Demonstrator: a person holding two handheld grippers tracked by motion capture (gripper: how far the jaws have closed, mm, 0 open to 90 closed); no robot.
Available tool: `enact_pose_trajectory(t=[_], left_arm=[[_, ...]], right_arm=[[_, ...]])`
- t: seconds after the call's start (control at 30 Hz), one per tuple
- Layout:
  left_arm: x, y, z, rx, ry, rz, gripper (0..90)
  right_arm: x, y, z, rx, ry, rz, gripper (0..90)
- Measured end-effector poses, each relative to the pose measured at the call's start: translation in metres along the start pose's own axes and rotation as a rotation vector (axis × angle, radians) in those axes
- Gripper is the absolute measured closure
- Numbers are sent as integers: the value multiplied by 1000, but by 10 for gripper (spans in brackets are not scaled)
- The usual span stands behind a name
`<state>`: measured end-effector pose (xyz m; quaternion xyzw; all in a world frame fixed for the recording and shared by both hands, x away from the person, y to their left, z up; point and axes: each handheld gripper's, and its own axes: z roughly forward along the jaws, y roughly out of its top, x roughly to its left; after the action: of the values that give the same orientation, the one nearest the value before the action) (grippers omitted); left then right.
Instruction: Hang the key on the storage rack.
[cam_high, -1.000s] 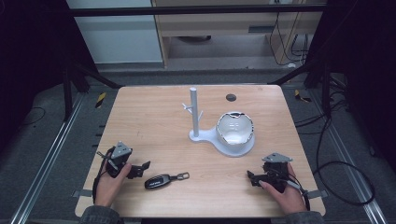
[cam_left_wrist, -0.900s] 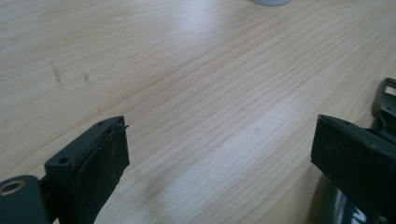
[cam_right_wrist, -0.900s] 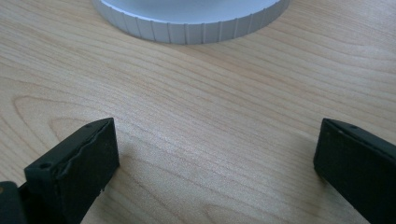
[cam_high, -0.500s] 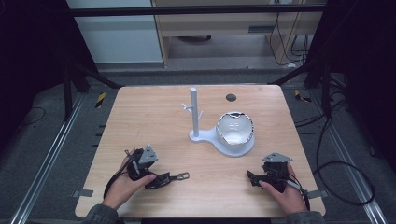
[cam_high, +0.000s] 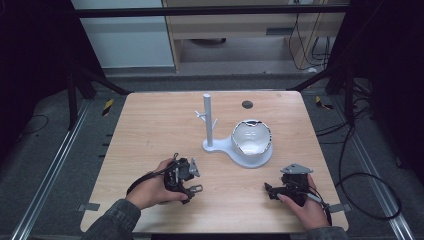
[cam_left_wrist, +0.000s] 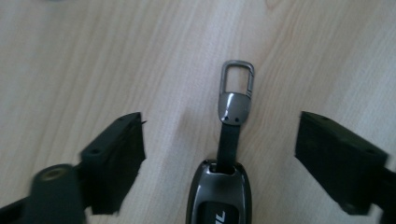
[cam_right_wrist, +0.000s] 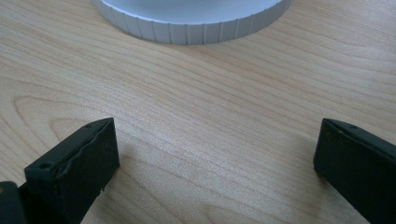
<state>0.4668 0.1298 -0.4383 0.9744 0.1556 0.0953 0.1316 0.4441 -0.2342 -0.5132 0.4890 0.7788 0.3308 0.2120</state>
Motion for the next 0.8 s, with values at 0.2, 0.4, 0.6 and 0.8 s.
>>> enact_pose_trajectory(t=[0.2, 0.4, 0.6, 0.8], left_arm=[[1, 4, 7, 110, -44, 41, 353], [0, 5, 17, 185, -66, 75, 473], [0, 8, 21, 197, -69, 88, 553], [2, 10, 25, 207, -67, 84, 609]], right_arm=[[0, 0, 0, 0, 0, 0, 4], [0, 0, 0, 0, 0, -1, 4], [0, 0, 0, 0, 0, 2, 4], [0, 0, 0, 0, 0, 0, 4]])
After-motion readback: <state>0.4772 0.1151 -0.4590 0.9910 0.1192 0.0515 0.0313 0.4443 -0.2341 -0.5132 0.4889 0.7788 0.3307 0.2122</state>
